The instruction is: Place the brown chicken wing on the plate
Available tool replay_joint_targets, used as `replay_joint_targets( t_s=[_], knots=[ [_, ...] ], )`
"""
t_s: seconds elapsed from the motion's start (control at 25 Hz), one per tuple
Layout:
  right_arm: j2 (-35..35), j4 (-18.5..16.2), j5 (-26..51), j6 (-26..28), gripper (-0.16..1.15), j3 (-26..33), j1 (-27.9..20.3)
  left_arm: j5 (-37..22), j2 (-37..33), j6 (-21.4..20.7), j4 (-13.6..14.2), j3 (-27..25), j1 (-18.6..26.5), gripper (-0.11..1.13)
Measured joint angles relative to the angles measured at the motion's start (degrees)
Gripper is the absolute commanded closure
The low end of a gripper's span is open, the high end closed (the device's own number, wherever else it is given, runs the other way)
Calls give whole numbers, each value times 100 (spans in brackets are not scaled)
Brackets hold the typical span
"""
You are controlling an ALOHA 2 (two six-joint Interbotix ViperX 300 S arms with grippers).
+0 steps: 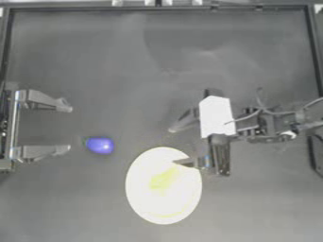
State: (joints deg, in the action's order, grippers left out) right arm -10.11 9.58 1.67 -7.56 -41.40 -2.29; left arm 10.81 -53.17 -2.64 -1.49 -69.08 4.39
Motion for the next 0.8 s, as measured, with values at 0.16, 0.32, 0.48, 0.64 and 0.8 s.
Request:
replay_joint_targets(
  t_s=[0.16,0.32,0.48,0.64,0.8],
  knots=[
    [-281,9,-483,9,-1,-378,-44,-26,0,0,0,0,0,-1],
    [-527,44,-835,18,-1,-721,-79,-44,0,0,0,0,0,-1],
    [-791,79,-1169,18,-1,-1055,-123,-44,0,0,0,-9,0,-1],
    [-1099,79,-1362,18,-1,-1362,-141,-44,0,0,-9,-26,9,-1],
    [-1389,88,-1371,18,-1,-1547,-158,-44,-9,0,-9,-53,9,-1]
  ],
)
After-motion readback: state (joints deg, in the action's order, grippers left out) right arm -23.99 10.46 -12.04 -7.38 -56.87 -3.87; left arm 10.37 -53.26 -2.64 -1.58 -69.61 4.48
